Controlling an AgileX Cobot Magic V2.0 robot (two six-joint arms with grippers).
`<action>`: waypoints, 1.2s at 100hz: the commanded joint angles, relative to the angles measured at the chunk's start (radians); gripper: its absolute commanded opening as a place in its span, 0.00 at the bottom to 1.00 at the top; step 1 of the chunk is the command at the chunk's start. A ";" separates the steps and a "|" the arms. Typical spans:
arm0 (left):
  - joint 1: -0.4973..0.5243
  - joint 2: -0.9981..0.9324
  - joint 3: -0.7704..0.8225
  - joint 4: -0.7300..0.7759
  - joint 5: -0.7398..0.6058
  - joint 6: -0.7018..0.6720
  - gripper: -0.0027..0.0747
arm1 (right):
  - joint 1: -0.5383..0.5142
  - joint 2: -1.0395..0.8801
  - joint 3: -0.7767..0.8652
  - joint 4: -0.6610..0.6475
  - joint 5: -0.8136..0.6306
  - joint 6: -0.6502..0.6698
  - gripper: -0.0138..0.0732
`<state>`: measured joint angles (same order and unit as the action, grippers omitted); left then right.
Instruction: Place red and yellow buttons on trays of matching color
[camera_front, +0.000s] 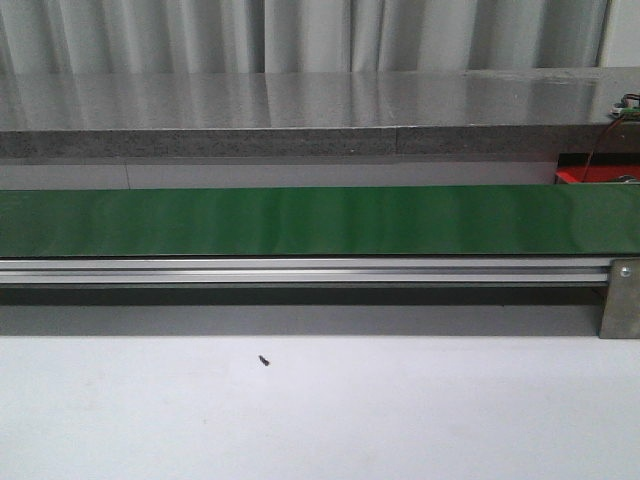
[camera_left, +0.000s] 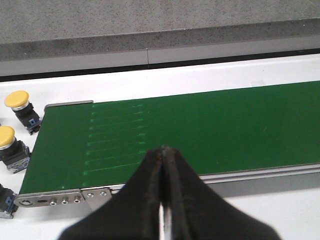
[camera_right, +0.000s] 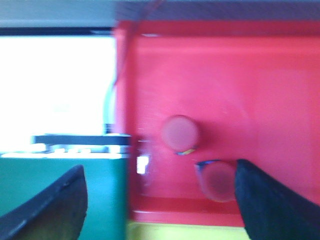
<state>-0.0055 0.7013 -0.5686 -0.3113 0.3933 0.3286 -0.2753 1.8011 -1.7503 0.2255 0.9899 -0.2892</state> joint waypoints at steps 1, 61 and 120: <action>-0.008 -0.005 -0.026 -0.017 -0.071 0.001 0.01 | 0.050 -0.135 0.032 0.025 -0.047 -0.009 0.85; -0.008 -0.005 -0.026 -0.017 -0.071 0.001 0.01 | 0.129 -0.781 0.844 0.027 -0.241 -0.009 0.55; -0.008 -0.005 -0.026 -0.017 -0.071 0.001 0.01 | 0.129 -0.965 0.986 0.050 -0.270 -0.009 0.08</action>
<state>-0.0055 0.7013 -0.5686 -0.3113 0.3933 0.3286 -0.1466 0.8447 -0.7385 0.2583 0.7601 -0.2907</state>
